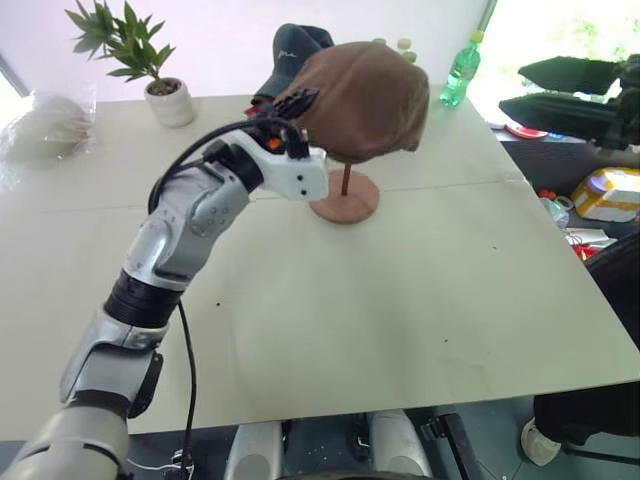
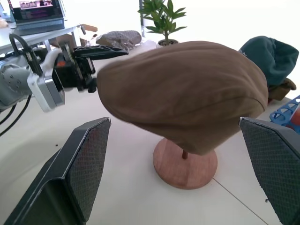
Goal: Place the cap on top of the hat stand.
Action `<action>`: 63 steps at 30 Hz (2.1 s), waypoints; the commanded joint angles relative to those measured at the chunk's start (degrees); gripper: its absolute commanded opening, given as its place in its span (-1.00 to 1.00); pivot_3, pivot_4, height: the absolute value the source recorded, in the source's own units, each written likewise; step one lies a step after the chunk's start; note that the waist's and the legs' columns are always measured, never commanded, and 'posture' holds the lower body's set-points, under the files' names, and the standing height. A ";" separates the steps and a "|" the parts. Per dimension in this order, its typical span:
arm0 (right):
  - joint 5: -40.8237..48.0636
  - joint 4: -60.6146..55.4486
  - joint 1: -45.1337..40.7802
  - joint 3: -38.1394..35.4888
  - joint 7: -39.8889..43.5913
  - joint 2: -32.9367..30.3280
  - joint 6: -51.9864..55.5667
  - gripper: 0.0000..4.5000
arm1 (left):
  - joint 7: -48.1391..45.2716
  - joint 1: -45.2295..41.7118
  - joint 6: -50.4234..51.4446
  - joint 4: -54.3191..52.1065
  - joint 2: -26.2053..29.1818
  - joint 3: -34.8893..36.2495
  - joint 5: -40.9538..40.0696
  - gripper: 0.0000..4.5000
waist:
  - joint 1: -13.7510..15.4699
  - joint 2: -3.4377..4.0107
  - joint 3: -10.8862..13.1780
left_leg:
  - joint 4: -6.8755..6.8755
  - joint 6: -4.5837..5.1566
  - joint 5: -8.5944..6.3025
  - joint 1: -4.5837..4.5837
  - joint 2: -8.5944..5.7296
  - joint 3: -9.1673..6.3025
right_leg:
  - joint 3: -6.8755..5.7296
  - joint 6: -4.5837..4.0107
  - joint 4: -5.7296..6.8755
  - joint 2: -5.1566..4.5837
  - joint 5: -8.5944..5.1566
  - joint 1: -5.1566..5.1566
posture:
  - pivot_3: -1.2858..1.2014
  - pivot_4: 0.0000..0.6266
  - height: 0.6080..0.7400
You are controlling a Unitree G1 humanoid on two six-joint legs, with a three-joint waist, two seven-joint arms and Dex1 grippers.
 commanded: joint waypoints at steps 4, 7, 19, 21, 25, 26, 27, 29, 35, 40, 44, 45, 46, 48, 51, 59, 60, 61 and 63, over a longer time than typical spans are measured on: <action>-0.69 -0.24 -2.84 -0.06 1.68 -1.24 -0.49 1.00 | -1.02 0.91 1.99 -4.09 0.43 3.04 -1.44 0.99 | 0.04 0.00 0.00 | 0.04 0.00 0.00 0.00 0.00 0.00 | 0.00 0.00 0.00 0.00 0.00 0.03 | 0.03 -0.52 0.82; -1.12 0.09 -3.27 0.45 2.13 -1.06 -0.65 1.00 | -2.36 2.26 2.88 -5.28 0.98 4.67 -3.62 0.99 | 0.00 0.00 0.00 | 0.06 0.01 -0.01 0.00 0.00 0.00 | 0.00 0.00 0.00 0.00 0.00 0.03 | 0.03 -0.52 0.82; -3.96 1.23 -3.24 2.49 5.05 -0.46 -2.79 1.00 | -18.57 6.73 5.27 -9.62 9.83 18.52 -32.25 0.99 | 0.01 0.02 0.00 | 0.06 0.01 -0.02 0.00 0.02 0.00 | 0.00 -0.01 0.00 0.00 0.00 0.02 | 0.03 -0.52 0.82; -4.48 1.53 -3.67 3.08 5.81 -0.38 -3.40 1.00 | -22.93 6.57 8.21 -9.61 11.61 20.77 -38.99 0.99 | 0.01 0.02 0.00 | 0.08 0.01 -0.02 0.00 0.02 -0.01 | 0.00 -0.02 0.00 0.00 -0.01 0.04 | 0.03 -0.52 0.82; -5.49 2.37 -4.88 3.99 6.77 -0.08 -4.20 1.00 | -27.61 6.12 9.51 -9.60 14.64 21.57 -44.11 0.99 | -0.14 0.03 0.01 | 0.10 0.01 -0.02 0.00 0.02 0.00 | 0.00 -0.02 0.00 0.00 -0.01 0.04 | 0.03 -0.52 0.82; -5.72 2.48 -5.13 4.18 6.83 0.04 -4.34 1.00 | -28.87 6.49 10.38 -10.02 15.19 21.54 -45.53 0.99 | -0.12 0.04 0.01 | 0.09 0.01 -0.02 0.02 0.02 -0.01 | 0.00 -0.02 0.00 0.01 -0.01 0.04 | 0.03 -0.52 0.82; -6.08 2.20 -5.25 4.44 6.79 0.16 -4.66 1.00 | -30.36 6.61 12.78 -10.29 15.84 21.78 -47.86 0.99 | -0.08 0.04 0.01 | 0.09 0.01 -0.02 0.02 0.02 0.00 | 0.00 -0.02 0.00 0.01 -0.01 0.04 | 0.03 -0.52 0.82; -6.83 1.40 -5.16 4.94 6.78 0.28 -5.37 1.00 | -32.43 6.20 17.56 -10.32 16.91 22.26 -51.53 0.99 | -0.10 0.03 0.01 | 0.09 0.00 -0.02 0.01 0.02 0.00 | 0.00 -0.02 0.00 0.01 -0.01 0.06 | 0.03 -0.52 0.82; -8.38 -7.40 -3.89 6.73 4.99 1.19 -7.27 1.00 | -43.35 -2.73 48.33 -1.82 27.32 27.28 -72.87 0.99 | -0.28 0.05 0.03 | 0.05 0.00 -0.02 -0.01 0.04 -0.04 | 0.00 0.00 0.02 0.06 -0.03 -0.03 | 0.03 -0.52 0.82; -11.08 -18.26 -2.94 10.02 1.62 3.28 -9.82 1.00 | -58.46 -17.52 64.72 14.16 37.84 24.11 -80.21 0.99 | -0.75 0.03 0.07 | 0.02 0.00 -0.03 -0.01 0.04 -0.04 | 0.00 0.02 -0.01 0.08 -0.05 -0.04 | 0.03 -0.52 0.82; -20.61 -25.14 1.21 15.94 -1.76 4.93 -18.82 1.00 | -68.62 -26.57 69.75 22.25 42.02 17.70 -78.49 0.99 | -0.42 0.03 0.06 | -0.03 -0.01 -0.03 0.01 0.03 -0.04 | -0.01 0.10 -0.01 0.08 -0.28 -0.04 | 0.03 -0.52 0.82; -23.46 -25.73 1.89 17.48 -2.78 5.70 -21.40 1.00 | -69.87 -28.33 69.92 23.82 42.27 16.01 -77.16 0.99 | -0.21 0.03 0.06 | 0.00 -0.02 -0.04 0.01 0.03 -0.04 | -0.01 0.06 0.00 0.07 -0.32 -0.04 | 0.03 -0.52 0.82; -25.95 -26.03 2.37 18.92 -4.01 6.68 -23.30 1.00 | -70.95 -29.44 69.62 24.83 42.63 14.47 -76.31 0.99 | -0.12 0.03 0.07 | 0.04 -0.02 -0.04 -0.01 0.03 -0.04 | -0.01 0.05 0.00 0.08 -0.32 -0.06 | 0.03 -0.52 0.82; -31.60 -25.89 3.26 22.74 -7.46 10.50 -28.27 1.00 | -72.00 -30.28 67.09 26.22 43.38 11.78 -74.97 0.99 | -0.17 0.03 0.06 | 0.12 -0.02 -0.04 -0.06 0.03 -0.03 | 0.00 0.02 0.00 0.06 -0.33 -0.06 | 0.03 -0.52 0.82; -41.60 -23.45 4.28 28.02 -11.08 14.77 -38.81 1.00 | -72.10 -31.08 64.23 28.67 43.14 9.48 -73.06 0.99 | -0.34 0.02 0.07 | 0.18 -0.02 -0.04 -0.14 0.04 -0.03 | 0.00 0.02 0.01 0.06 -0.32 -0.10 | 0.03 -0.52 0.82; -62.57 -10.80 3.87 34.65 -21.96 22.18 -61.08 1.00 | -72.10 -32.42 59.92 31.53 41.07 9.24 -70.49 0.99 | -0.53 -0.04 0.09 | 0.55 0.03 -0.04 -0.65 0.03 -0.09 | -0.01 0.12 0.15 0.07 -0.17 -0.39 | 0.03 -0.52 0.82; -64.82 -9.63 3.72 34.98 -23.26 22.69 -63.04 1.00 | -72.10 -32.56 59.59 31.57 40.84 9.32 -70.41 0.99 | -0.54 -0.05 0.10 | 0.57 0.03 -0.04 -0.65 0.03 -0.10 | -0.01 0.18 0.15 0.07 -0.22 -0.37 | 0.03 -0.52 0.82; -66.41 -8.49 3.36 35.05 -24.61 23.66 -64.07 1.00 | -72.10 -32.46 59.41 31.32 40.60 9.43 -70.41 0.99 | -0.58 -0.05 0.10 | 0.58 0.03 -0.04 -0.65 0.03 -0.10 | -0.01 0.19 0.15 0.07 -0.22 -0.37 | 0.03 -0.52 0.82; -68.52 -6.98 2.89 34.96 -26.11 25.60 -65.16 1.00 | -72.10 -31.59 59.09 30.15 40.33 9.65 -70.70 0.99 | -0.70 -0.06 0.10 | 0.57 0.03 -0.04 -0.65 0.03 -0.11 | 0.00 0.19 0.15 0.07 -0.22 -0.36 | 0.03 -0.52 0.82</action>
